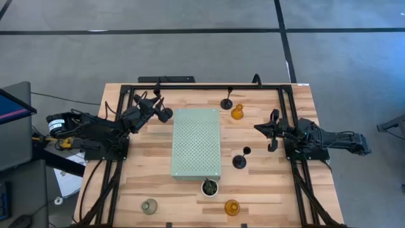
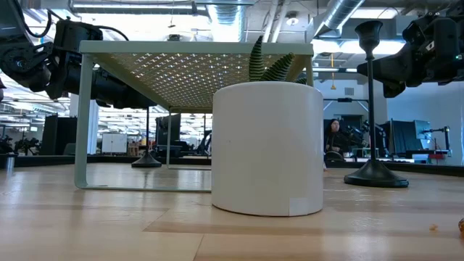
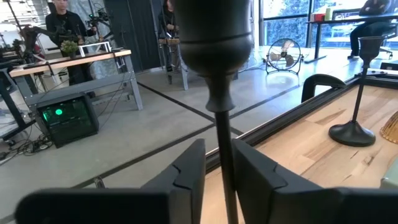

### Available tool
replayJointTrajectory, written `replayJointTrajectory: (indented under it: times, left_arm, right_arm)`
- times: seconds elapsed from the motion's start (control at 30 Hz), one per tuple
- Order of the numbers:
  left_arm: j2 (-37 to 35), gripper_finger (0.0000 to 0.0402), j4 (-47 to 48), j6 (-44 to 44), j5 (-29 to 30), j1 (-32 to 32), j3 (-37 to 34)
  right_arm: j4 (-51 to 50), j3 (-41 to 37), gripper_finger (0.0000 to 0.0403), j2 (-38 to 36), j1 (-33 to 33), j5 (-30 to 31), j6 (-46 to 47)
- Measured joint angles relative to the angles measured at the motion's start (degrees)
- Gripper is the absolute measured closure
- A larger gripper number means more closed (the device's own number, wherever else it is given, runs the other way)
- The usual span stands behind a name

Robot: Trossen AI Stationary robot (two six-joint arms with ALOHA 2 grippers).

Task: Pick & Place candle stick holders
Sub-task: Put the left black candle holder on the shelf

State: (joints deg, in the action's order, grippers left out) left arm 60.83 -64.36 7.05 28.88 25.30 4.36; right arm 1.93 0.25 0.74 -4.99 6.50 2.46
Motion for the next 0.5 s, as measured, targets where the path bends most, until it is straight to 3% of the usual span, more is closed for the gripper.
replayJointTrajectory:
  times: [0.37,0.5]
  left_arm:
    - [0.0,0.0384,-0.1,0.0,0.0,0.0,0.0]
    - [0.0,0.0385,-0.1,0.0,-0.2,-0.2,0.0]
  right_arm:
    - [0.0,0.0,0.0403,0.0,0.0,0.0,0.0]
    - [0.0,0.0,0.0403,0.0,0.0,0.0,0.0]
